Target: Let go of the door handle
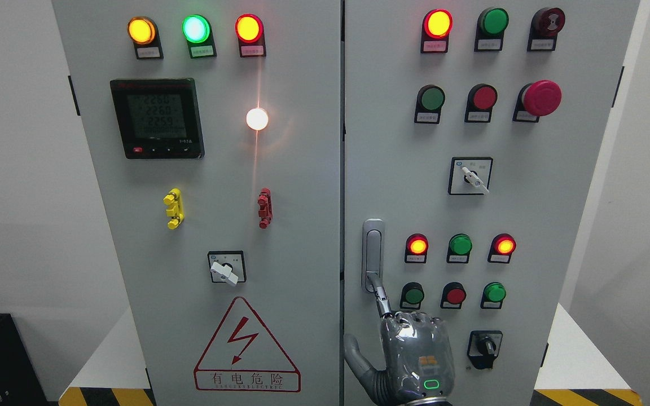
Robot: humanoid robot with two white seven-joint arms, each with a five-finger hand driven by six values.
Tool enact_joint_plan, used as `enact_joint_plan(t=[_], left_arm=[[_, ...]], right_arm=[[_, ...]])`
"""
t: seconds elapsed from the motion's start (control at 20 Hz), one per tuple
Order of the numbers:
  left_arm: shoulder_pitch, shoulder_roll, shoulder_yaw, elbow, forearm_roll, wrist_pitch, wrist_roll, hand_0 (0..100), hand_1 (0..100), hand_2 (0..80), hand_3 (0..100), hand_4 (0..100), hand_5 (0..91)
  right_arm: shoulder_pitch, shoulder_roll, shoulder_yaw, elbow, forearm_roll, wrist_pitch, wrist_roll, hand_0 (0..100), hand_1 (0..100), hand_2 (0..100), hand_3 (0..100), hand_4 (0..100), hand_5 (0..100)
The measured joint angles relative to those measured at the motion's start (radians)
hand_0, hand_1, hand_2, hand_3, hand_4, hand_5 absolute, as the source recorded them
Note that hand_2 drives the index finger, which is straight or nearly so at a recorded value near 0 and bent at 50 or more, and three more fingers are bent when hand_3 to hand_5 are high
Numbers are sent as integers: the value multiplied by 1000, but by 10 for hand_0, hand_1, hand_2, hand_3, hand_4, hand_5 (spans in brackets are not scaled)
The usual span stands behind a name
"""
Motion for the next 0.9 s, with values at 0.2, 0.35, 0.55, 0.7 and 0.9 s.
enact_joint_plan(t=[0.2, 0.35, 0.55, 0.7, 0.9], left_arm=[[0, 0, 0, 0, 0, 0, 0, 120, 556, 0, 0, 0, 0], [0, 0, 0, 0, 0, 0, 0, 120, 556, 0, 0, 0, 0], [0, 0, 0, 0, 0, 0, 0, 120, 556, 0, 0, 0, 0], [0, 0, 0, 0, 0, 0, 0, 120, 556, 0, 0, 0, 0], [0, 0, 0, 0, 0, 0, 0, 120, 556, 0, 0, 0, 0]], right_arm=[[0, 0, 0, 3, 0, 3, 1, 394, 351, 0, 1000, 1000, 1000], [0, 1, 0, 5, 1, 4, 1, 393, 351, 0, 1000, 1000, 1000], [0, 1, 0, 9, 1, 6, 0, 392, 352, 0, 1000, 1000, 1000], [0, 1, 0, 11, 0, 6, 0, 392, 352, 0, 1000, 1000, 1000], [2, 1, 0, 14, 0, 6, -1, 392, 352, 0, 1000, 1000, 1000]])
